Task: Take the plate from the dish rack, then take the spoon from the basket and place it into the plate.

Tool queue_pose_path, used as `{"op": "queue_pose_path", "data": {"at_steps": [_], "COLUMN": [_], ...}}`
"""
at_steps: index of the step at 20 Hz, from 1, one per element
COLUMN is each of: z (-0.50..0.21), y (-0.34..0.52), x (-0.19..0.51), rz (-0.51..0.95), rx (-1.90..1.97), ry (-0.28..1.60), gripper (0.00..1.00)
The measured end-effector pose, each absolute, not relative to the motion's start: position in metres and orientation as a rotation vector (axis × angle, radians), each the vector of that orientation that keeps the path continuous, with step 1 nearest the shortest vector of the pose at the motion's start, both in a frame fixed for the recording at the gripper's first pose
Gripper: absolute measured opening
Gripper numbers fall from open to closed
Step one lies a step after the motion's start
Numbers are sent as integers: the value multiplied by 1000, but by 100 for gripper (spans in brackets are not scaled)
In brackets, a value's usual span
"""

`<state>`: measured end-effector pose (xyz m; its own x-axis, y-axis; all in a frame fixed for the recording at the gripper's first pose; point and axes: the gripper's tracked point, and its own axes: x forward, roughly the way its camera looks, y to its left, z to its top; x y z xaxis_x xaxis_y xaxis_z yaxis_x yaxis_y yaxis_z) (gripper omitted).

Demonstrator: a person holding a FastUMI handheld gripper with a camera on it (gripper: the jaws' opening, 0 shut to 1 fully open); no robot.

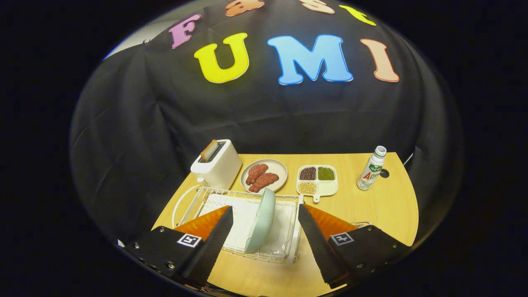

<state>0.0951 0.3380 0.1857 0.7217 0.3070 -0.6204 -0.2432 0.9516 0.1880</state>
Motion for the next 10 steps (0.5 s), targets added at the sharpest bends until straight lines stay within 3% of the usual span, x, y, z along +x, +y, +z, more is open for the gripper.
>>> {"op": "queue_pose_path", "data": {"at_steps": [10], "z": [144], "y": [360], "x": [113], "rz": [195], "rx": [114], "ry": [904], "gripper": [98]}}
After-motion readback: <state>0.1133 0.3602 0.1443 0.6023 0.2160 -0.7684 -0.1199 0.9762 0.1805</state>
